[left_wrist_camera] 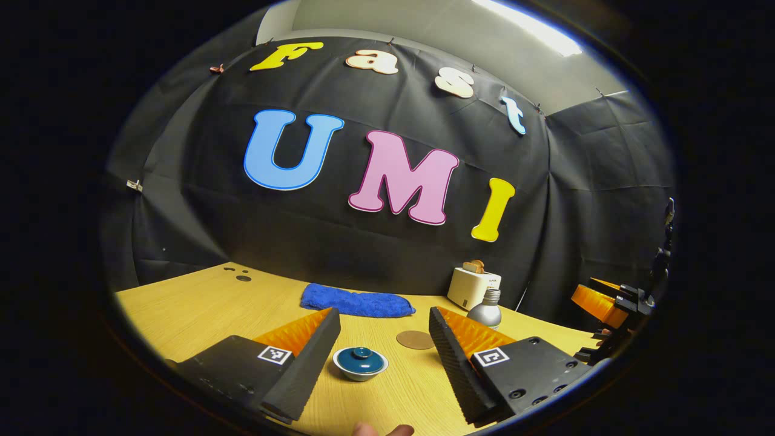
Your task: Open the teacup lid with one hand, grasp the water bottle and pour water into the teacup with the other hand; after pouring, place the water bottle on the coaster and then close the teacup lid.
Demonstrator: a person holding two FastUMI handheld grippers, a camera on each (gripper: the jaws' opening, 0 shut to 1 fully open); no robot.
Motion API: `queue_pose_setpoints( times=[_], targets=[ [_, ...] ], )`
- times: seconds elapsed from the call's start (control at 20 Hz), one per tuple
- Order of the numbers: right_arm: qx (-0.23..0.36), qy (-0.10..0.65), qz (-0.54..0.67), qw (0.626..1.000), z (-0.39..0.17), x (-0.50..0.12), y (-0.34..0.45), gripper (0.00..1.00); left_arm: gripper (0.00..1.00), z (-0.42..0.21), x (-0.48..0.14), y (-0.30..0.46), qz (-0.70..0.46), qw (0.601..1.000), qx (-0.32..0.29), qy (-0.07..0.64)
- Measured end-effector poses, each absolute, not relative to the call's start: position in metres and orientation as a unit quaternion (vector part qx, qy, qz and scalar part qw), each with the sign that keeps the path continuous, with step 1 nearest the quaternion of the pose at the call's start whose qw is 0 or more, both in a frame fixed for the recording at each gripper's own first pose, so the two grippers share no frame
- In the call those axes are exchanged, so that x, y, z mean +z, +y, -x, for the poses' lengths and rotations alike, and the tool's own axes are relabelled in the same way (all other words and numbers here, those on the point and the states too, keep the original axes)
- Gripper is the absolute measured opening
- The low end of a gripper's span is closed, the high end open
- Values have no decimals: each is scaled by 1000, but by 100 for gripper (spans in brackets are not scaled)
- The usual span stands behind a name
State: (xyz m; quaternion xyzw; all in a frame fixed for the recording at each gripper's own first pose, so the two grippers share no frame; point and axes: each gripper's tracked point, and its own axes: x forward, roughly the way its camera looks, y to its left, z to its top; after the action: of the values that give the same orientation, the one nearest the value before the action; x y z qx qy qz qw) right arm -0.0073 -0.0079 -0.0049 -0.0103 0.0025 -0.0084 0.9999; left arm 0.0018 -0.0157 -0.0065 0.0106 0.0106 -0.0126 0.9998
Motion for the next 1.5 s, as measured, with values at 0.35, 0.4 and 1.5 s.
queue_pose_setpoints(
  times=[0.35,0.4,1.5],
  targets=[
    [-2,11,2,1000,6,-14,-2,97,94,-3,-10,-12,-17,1000,-10,17],
    [0,13,4,1000,5,-16,-1,97,93,-3,-13,-11,-21,1000,-8,20],
    [27,51,-16,998,-1,-50,4,97,61,-87,-136,27,-90,979,10,181]
  ],
)
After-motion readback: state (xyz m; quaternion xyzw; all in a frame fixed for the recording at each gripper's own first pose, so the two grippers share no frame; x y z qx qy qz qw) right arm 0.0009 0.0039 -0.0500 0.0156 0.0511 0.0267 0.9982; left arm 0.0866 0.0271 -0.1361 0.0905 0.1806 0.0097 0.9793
